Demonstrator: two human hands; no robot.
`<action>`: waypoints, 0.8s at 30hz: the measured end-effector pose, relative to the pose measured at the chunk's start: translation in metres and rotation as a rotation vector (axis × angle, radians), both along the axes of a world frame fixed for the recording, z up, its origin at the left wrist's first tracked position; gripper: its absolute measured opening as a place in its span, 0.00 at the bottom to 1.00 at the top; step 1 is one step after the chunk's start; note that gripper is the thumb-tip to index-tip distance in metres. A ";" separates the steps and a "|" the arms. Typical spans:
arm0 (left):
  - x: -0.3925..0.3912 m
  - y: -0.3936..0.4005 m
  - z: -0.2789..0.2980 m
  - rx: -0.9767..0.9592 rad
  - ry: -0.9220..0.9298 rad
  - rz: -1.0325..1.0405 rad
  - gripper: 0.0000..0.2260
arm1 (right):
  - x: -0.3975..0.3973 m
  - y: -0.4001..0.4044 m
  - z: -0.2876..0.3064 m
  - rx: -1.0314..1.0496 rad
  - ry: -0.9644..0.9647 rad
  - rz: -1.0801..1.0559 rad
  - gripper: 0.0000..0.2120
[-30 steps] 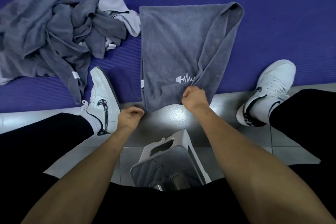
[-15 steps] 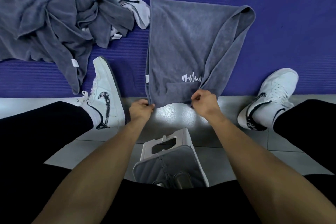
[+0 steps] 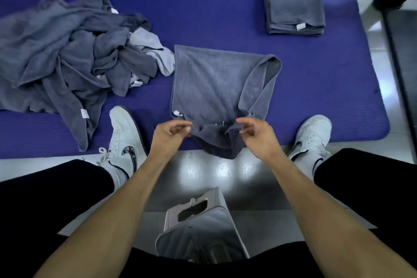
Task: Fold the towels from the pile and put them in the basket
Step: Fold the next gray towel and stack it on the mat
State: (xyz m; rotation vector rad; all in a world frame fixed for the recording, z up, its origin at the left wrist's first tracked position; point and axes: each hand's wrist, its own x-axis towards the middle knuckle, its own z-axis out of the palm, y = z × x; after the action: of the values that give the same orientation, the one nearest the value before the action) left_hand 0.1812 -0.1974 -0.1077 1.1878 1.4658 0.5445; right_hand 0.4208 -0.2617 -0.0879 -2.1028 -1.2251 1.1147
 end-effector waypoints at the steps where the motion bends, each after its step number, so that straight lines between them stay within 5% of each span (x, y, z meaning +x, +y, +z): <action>1: 0.002 0.005 0.004 0.010 0.039 -0.055 0.11 | 0.005 0.000 0.003 0.032 -0.053 0.023 0.20; 4: 0.005 0.016 0.014 0.080 0.162 -0.227 0.15 | 0.019 -0.003 0.012 0.131 -0.181 0.040 0.12; 10: 0.016 0.039 0.041 0.370 0.223 -0.256 0.06 | 0.044 -0.007 0.035 0.323 -0.312 -0.040 0.05; 20: 0.049 0.092 0.140 0.438 0.153 -0.359 0.07 | 0.074 0.031 0.139 0.420 -0.181 -0.153 0.05; 24: 0.063 0.106 0.196 0.594 -0.065 -0.119 0.06 | 0.075 0.043 0.195 0.675 -0.210 -0.296 0.02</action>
State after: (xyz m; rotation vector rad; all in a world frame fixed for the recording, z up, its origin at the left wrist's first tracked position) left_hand 0.2440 -0.0917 0.0888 1.6849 1.1989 0.9671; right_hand 0.4954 -0.2184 0.1073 -1.8045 -1.1227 0.2878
